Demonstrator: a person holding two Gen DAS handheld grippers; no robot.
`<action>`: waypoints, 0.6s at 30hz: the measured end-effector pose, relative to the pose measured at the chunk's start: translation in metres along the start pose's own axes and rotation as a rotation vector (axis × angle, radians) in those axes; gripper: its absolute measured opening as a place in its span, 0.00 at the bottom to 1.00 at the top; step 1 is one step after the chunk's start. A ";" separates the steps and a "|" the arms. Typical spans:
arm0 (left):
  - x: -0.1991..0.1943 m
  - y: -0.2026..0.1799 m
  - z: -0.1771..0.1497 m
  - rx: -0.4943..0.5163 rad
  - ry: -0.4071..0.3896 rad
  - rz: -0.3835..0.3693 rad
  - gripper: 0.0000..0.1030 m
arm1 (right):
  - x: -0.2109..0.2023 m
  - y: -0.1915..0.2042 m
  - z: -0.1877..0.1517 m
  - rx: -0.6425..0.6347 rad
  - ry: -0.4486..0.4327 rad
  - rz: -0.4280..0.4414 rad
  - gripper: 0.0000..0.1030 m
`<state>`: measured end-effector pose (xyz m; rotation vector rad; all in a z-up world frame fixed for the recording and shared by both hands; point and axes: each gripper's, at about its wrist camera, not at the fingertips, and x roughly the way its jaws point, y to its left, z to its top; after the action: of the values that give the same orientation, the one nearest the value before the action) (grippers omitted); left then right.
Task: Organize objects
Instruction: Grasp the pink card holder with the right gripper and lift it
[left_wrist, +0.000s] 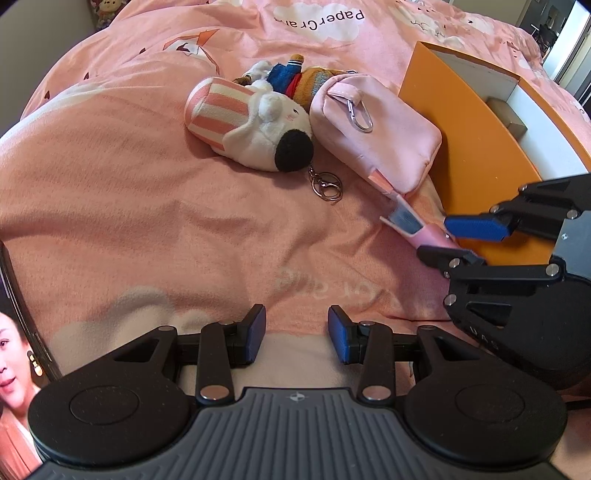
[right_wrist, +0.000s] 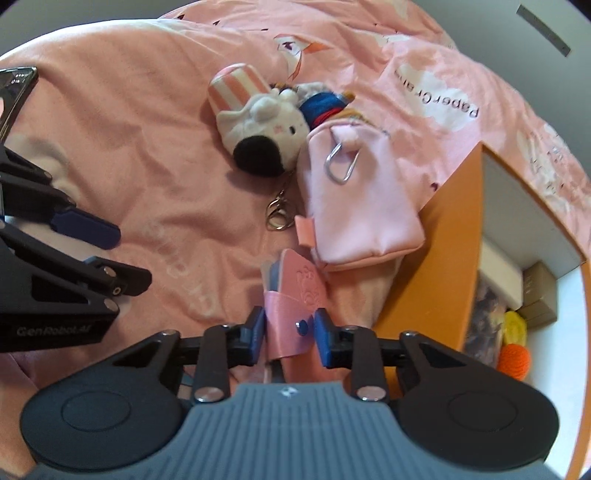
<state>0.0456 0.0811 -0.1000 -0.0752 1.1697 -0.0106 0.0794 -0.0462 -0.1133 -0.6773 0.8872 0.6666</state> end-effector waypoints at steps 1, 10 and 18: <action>0.000 0.000 0.000 0.001 -0.001 0.001 0.45 | 0.000 0.002 0.000 -0.014 0.002 -0.011 0.28; -0.003 -0.001 -0.002 0.000 -0.013 -0.003 0.45 | 0.004 0.003 0.002 -0.060 0.012 -0.039 0.22; -0.015 -0.006 0.009 -0.020 -0.080 -0.069 0.37 | -0.016 -0.016 0.008 0.004 -0.013 0.050 0.22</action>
<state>0.0483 0.0758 -0.0828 -0.1322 1.0867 -0.0561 0.0878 -0.0534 -0.0924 -0.6485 0.8953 0.7130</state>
